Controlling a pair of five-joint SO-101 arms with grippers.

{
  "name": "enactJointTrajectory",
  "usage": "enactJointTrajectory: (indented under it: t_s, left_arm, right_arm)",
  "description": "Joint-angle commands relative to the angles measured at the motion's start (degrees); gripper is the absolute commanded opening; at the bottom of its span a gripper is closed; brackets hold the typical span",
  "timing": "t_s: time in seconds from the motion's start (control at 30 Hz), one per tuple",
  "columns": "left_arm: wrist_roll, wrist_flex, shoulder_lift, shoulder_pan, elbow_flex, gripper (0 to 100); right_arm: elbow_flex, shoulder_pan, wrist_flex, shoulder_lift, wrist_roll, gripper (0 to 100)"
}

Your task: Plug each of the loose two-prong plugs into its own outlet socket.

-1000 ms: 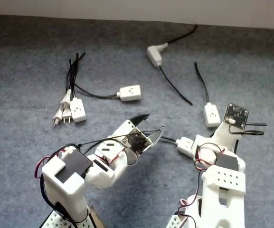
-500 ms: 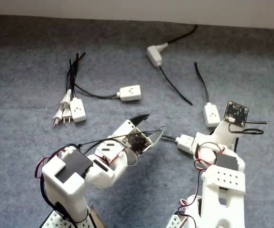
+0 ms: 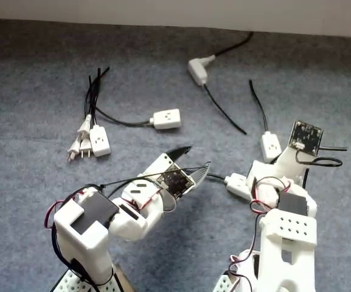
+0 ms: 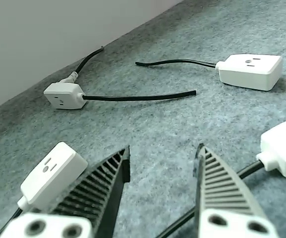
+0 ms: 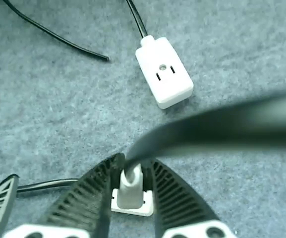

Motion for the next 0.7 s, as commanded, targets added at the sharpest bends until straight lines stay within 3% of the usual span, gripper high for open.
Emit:
enactJointTrajectory:
  t_s: [0.0, 0.1, 0.67]
  left_arm:
    - [-0.3, 0.2, -1.3, -0.4, -1.5, 21]
    - [-0.3, 0.2, -1.3, -0.4, -1.5, 21]
    - [-0.3, 0.2, -1.3, -0.4, -1.5, 21]
  right_arm:
    - [1.9, -0.1, -4.7, -0.7, 1.6, 0.5]
    - [3.8, 0.0, -6.0, -1.1, 4.3, 0.5]
    - [6.1, 0.4, -5.9, -1.1, 4.7, 0.5]
